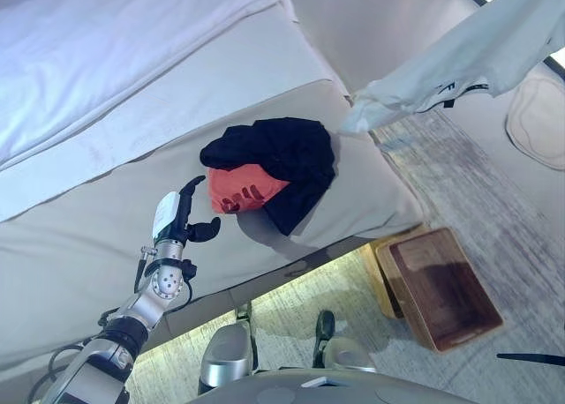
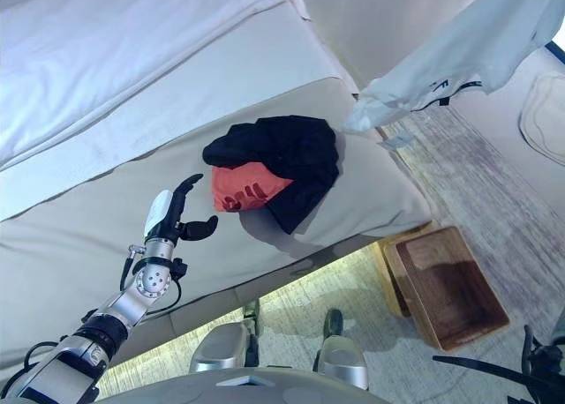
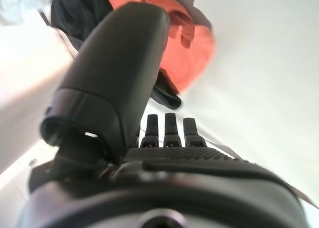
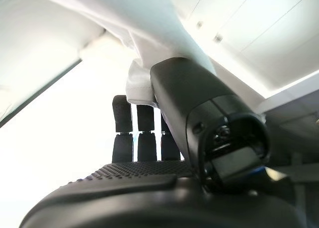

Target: Pick up the clothes from the bed and place them into the basket

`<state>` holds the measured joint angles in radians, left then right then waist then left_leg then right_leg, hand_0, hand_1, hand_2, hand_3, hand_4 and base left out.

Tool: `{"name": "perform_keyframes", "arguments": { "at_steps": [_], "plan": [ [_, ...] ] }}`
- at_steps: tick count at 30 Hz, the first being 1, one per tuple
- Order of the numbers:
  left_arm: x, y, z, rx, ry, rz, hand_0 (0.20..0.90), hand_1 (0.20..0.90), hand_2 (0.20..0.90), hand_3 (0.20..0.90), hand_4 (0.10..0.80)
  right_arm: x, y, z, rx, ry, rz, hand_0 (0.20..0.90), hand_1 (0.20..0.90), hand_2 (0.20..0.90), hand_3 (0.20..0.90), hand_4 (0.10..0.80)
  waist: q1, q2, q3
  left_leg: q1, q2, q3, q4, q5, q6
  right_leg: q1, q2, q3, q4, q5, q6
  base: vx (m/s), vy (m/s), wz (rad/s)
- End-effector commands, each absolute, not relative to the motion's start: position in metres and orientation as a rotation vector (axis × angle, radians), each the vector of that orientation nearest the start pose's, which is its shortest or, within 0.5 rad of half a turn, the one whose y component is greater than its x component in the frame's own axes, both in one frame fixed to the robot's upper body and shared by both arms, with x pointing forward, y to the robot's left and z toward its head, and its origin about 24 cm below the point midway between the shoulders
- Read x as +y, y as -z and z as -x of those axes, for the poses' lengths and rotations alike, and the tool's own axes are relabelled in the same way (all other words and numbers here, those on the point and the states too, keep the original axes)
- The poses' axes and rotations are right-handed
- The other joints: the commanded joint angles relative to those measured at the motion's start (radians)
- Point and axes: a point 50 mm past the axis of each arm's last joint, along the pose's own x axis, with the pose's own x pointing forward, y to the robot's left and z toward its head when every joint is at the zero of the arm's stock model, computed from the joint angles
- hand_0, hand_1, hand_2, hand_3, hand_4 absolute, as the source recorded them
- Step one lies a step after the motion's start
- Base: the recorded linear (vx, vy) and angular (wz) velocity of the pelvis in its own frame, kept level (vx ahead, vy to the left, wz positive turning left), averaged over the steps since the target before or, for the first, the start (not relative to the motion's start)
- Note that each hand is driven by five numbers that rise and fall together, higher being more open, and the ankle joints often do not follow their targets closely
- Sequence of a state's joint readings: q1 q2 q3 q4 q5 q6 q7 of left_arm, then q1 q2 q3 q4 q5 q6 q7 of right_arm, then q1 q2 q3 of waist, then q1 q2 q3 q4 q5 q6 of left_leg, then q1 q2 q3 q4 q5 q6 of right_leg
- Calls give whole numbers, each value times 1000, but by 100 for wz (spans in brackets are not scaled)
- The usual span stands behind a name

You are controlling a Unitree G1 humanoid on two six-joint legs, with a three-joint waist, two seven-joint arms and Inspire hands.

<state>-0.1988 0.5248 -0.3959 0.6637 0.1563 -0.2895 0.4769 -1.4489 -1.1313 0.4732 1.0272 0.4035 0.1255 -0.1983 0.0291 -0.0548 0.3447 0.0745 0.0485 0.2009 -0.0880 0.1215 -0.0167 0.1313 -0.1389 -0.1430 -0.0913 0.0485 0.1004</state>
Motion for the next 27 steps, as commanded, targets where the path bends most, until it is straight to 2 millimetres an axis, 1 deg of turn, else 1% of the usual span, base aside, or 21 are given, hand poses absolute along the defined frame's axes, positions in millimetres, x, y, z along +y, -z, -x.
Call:
{"name": "perform_keyframes", "arguments": {
  "at_steps": [1,5,8,11,16,17,18,21,23,27],
  "plan": [
    [235,15,-257,22,-62,-804,900,900,900,900,800,-378,-387,-312,-394,786,631,300,300,300,200,100,-51,-29,-297,80,66,45,1,-168,-58,-47,-1,4,4,7,10,17,6,-23],
    [229,12,-263,5,-55,-796,900,900,900,900,800,-379,-370,-315,-368,758,637,300,300,300,200,100,-91,-16,-283,95,67,67,1,-173,-57,-57,9,47,4,14,9,23,27,-31],
    [224,11,-266,-3,-40,-792,900,900,900,900,800,-382,-357,-315,-326,743,646,300,300,300,200,100,-110,-12,-275,106,67,81,1,-176,-54,-59,13,65,4,19,10,52,-11,-26],
    [222,10,-267,-10,-17,-796,900,900,900,900,800,-390,-344,-313,-290,736,625,300,300,300,200,100,-123,-10,-270,112,69,87,1,-176,-56,-62,19,78,4,22,7,40,-51,-31],
    [218,7,-271,-20,-11,-795,900,900,900,900,800,-391,-320,-315,-271,703,600,300,300,300,200,100,-147,-2,-251,109,74,101,1,-174,-59,-85,28,93,4,29,2,-3,-50,-12],
    [218,7,-272,-21,-10,-794,900,900,900,900,800,-391,-318,-315,-268,701,599,300,300,300,200,100,-149,0,-249,109,74,102,1,-174,-59,-87,29,95,4,30,2,-11,-70,-17],
    [217,7,-273,-23,-3,-798,900,900,900,900,800,-390,-310,-316,-254,686,599,300,300,300,200,100,-155,3,-242,108,75,107,1,-173,-59,-92,31,98,4,31,0,-6,-74,-14],
    [215,5,-275,-28,1,-802,900,900,900,900,800,-388,-297,-318,-233,663,598,300,300,300,200,100,-165,9,-229,108,75,113,1,-173,-61,-101,34,106,4,33,-1,-14,-74,-9],
    [214,5,-276,-33,-1,-803,900,900,900,900,800,-387,-291,-318,-228,653,592,300,300,300,200,100,-171,13,-222,107,75,117,1,-175,-61,-108,36,110,4,34,-2,-31,-52,-19],
    [212,5,-277,-39,11,-806,900,900,900,900,800,-382,-263,-320,-183,608,577,300,300,300,200,100,-194,26,-202,108,71,131,1,-179,-59,-119,39,123,4,35,-4,-8,-49,-11]
  ]
}}
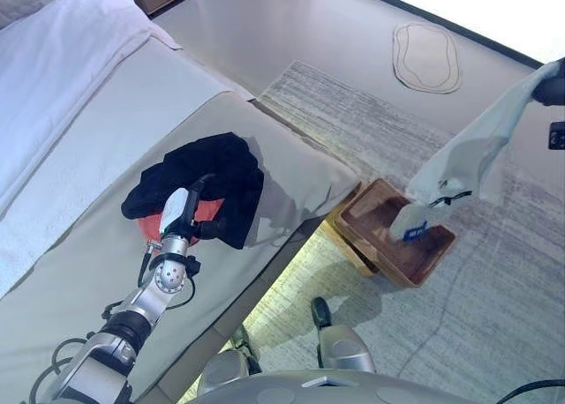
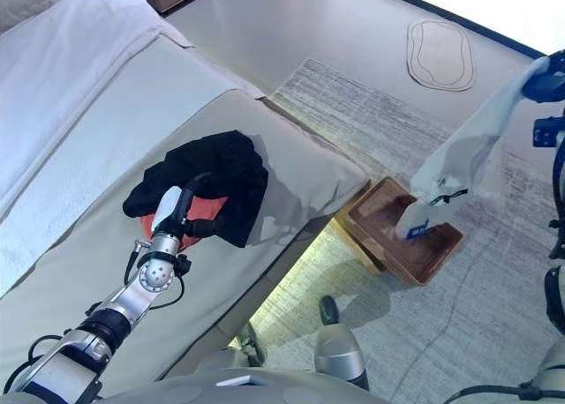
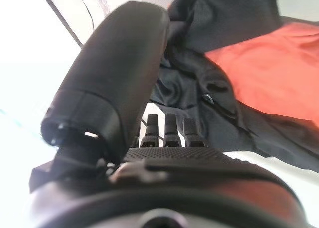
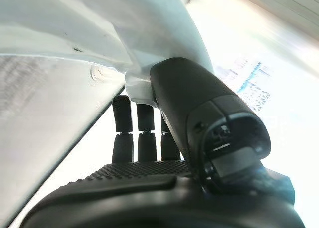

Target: Pick up the clothes from the bed and place them into the basket

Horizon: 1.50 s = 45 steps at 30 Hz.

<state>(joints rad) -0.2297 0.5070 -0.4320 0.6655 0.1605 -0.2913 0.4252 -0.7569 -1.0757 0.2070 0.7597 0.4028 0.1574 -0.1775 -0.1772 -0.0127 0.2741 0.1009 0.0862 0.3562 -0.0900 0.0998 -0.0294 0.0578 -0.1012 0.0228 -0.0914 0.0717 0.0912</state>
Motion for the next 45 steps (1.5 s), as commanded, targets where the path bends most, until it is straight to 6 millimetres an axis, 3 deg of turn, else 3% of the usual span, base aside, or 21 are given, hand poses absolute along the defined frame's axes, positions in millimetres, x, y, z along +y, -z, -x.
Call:
{"name": "perform_keyframes", "arguments": {
  "at_steps": [1,7,11,28,41,42,43,45],
  "plan": [
    [212,5,-276,-36,15,-809,900,900,900,900,800,-382,-257,-320,-167,599,579,300,300,300,200,100,9,-15,-130,84,33,-21,3,-158,-45,-46,2,-40,4,11,5,32,-44,0],
    [210,4,-277,-51,27,-811,900,900,900,900,800,-382,-222,-319,-73,567,592,300,300,300,200,100,-5,-4,-115,91,31,-8,3,-161,-43,-53,7,-26,4,15,2,10,-35,-5],
    [205,0,-281,-69,25,-807,900,900,900,900,800,-385,-212,-318,-39,574,586,300,300,300,200,100,-7,11,-97,87,29,-4,3,-161,-43,-64,7,-20,5,16,1,-28,-16,-10],
    [199,-6,-282,-106,21,-770,900,900,900,900,800,-413,-211,-305,11,748,552,300,300,300,200,100,-1,99,-43,49,18,-22,3,-146,-60,-88,-1,-23,4,5,-8,-7,-6,0],
    [188,-6,-281,-126,26,-739,900,900,900,900,800,-428,-198,-297,129,777,600,300,300,300,200,100,1,150,-19,28,15,-29,3,-131,-70,-102,-4,-29,4,-1,-14,0,0,0],
    [187,-6,-281,-128,27,-737,900,900,900,900,800,-429,-196,-296,140,782,601,328,328,328,233,133,2,152,-17,26,14,-31,3,-130,-70,-103,-5,-30,4,-1,-14,0,0,0],
    [187,-6,-281,-131,30,-737,900,900,900,900,800,-431,-195,-295,148,787,608,900,900,900,900,800,3,154,-16,24,14,-32,3,-128,-70,-103,-6,-31,4,-1,-14,0,0,0],
    [187,-8,-282,-136,30,-737,900,900,900,900,800,-432,-191,-294,166,791,629,900,900,900,900,800,5,158,-13,22,13,-35,3,-127,-70,-103,-6,-31,4,-1,-14,0,0,0]
  ]
}}
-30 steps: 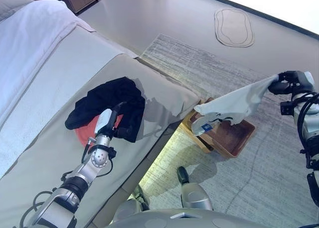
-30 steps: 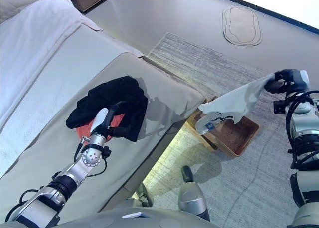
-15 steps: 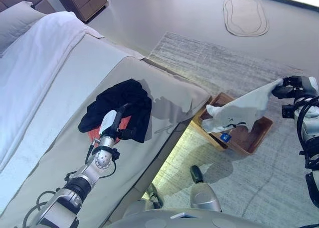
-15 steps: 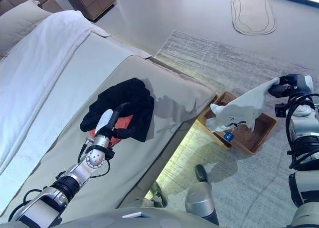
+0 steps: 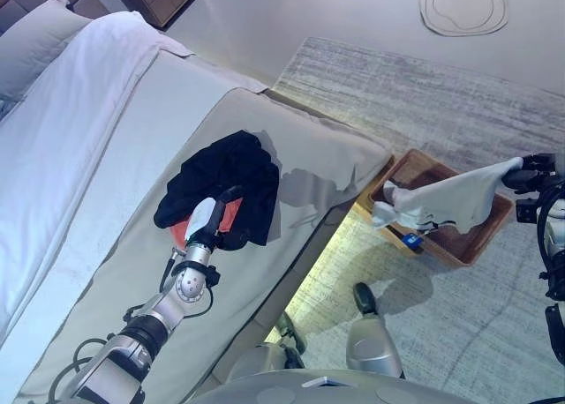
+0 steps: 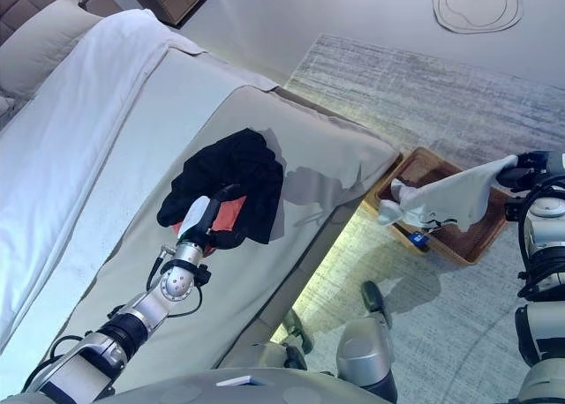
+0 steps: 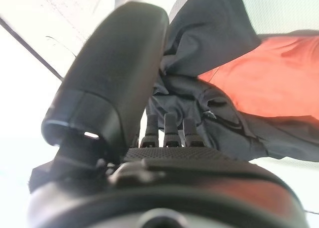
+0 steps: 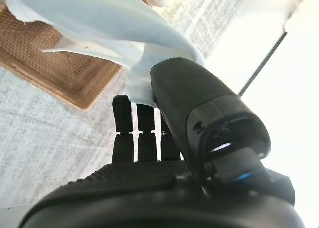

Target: Pick up the clothes from the bed and place them into the basket

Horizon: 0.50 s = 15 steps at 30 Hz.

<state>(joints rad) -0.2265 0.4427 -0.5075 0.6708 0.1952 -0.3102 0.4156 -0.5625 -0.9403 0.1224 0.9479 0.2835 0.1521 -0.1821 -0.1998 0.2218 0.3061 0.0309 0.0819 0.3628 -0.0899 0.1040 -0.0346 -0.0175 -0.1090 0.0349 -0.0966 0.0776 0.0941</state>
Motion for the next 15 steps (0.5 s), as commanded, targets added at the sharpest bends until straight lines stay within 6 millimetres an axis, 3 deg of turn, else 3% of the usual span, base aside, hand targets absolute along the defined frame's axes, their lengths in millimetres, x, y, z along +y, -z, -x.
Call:
{"name": "perform_keyframes", "arguments": {
  "at_steps": [1,10,15],
  "plan": [
    [187,-8,-282,-138,31,-736,900,900,900,900,800,-433,-190,-293,176,788,634,900,900,900,900,800,29,-75,-45,92,18,-42,3,-130,-65,-28,1,-45,9,-8,-17,0,0,0],
    [191,-9,-281,-125,41,-750,900,900,900,900,800,-428,-176,-294,232,733,693,900,900,900,900,800,38,-95,-61,99,19,-46,3,-133,-61,-15,3,-54,9,-11,-18,-8,-13,5],
    [193,-11,-282,-128,32,-755,900,900,900,900,800,-425,-181,-297,214,729,732,900,900,900,900,800,43,-108,-70,100,25,-47,3,-133,-60,-10,5,-59,9,-11,-18,-27,-4,2]
  ]
}}
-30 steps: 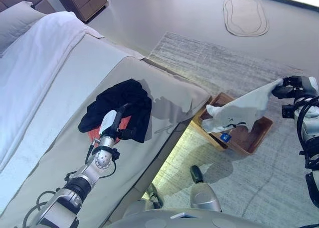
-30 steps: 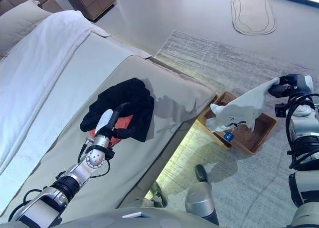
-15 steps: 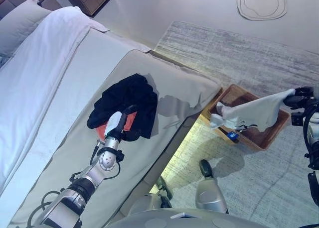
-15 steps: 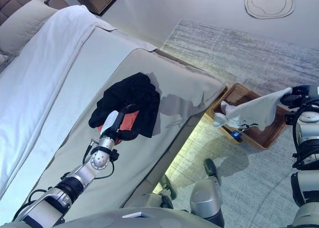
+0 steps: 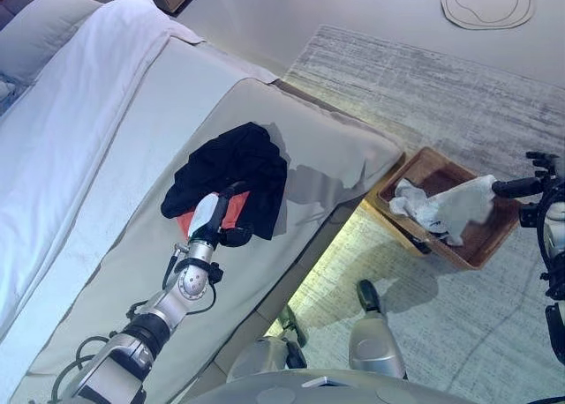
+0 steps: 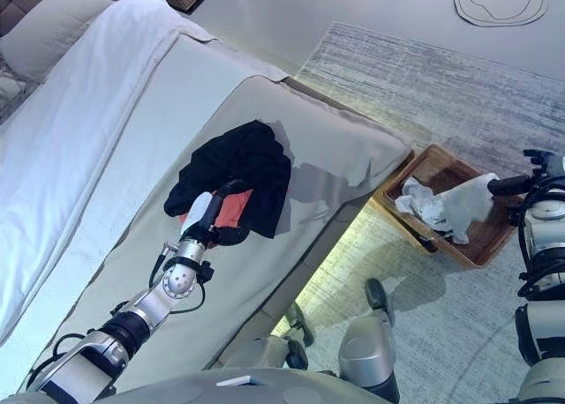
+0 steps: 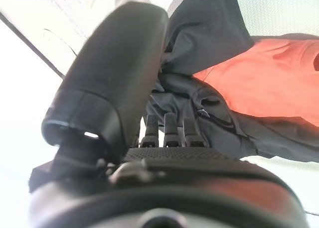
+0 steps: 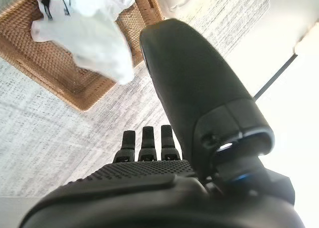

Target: Pick up the clothes from the bed and place them into the basket

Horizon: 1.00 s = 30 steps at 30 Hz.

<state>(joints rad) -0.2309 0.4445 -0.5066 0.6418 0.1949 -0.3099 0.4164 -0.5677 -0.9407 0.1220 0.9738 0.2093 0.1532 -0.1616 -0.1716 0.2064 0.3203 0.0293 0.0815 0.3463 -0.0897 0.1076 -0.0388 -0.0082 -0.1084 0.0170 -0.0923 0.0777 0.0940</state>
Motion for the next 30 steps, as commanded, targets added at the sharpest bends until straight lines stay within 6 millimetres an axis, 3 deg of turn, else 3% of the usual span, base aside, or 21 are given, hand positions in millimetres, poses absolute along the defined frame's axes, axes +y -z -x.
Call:
{"name": "perform_keyframes", "arguments": {
  "at_steps": [1,8,9,18,20,27,28,30],
  "plan": [
    [194,-10,-282,-125,26,-754,900,900,900,900,800,-424,-185,-298,197,739,758,900,900,900,900,800,17,-96,-88,103,25,-31,2,-137,-55,-17,5,-42,5,-12,-19,-34,30,5],
    [196,-3,-278,-85,0,-752,900,900,900,900,800,-400,-223,-313,-22,802,862,900,900,900,900,800,38,-110,-103,108,20,-54,2,-137,-50,3,7,-50,5,-14,-20,-8,16,3],
    [197,-1,-277,-73,-15,-746,900,900,900,900,800,-388,-224,-321,-38,762,848,900,900,900,900,800,48,-115,-107,104,19,-65,2,-136,-48,4,6,-54,5,-15,-20,-33,41,9],
    [210,5,-275,-26,-100,-740,900,900,900,900,800,-338,-224,-352,-109,530,835,900,900,900,900,800,113,-158,-125,84,16,-115,2,-126,-40,24,-8,-102,5,-21,-27,-20,-5,15],
    [214,4,-275,-12,-124,-735,900,900,900,900,800,-325,-225,-359,-133,529,927,900,900,900,900,800,139,-167,-126,76,15,-134,2,-121,-38,32,-16,-126,11,-26,-31,-21,-14,32],
    [220,0,-274,-28,-179,-725,900,900,900,900,800,-286,-226,-378,-194,440,1059,900,900,900,900,800,219,-164,-96,17,-1,-211,48,-117,-22,8,-46,-193,127,-92,-47,-54,40,32],
    [219,-6,-278,-64,-190,-712,900,900,900,900,800,-278,-235,-383,-215,426,1101,900,900,900,900,800,245,-153,-66,-29,-14,-235,110,-129,-17,-22,-60,-216,192,-123,-59,-157,95,41],
    [218,-9,-279,-86,-190,-705,900,900,900,900,800,-277,-239,-385,-225,431,1105,900,900,900,900,800,255,-149,-50,-56,-21,-243,148,-138,-16,-41,-67,-227,227,-137,-64,-121,56,38]
  ]
}}
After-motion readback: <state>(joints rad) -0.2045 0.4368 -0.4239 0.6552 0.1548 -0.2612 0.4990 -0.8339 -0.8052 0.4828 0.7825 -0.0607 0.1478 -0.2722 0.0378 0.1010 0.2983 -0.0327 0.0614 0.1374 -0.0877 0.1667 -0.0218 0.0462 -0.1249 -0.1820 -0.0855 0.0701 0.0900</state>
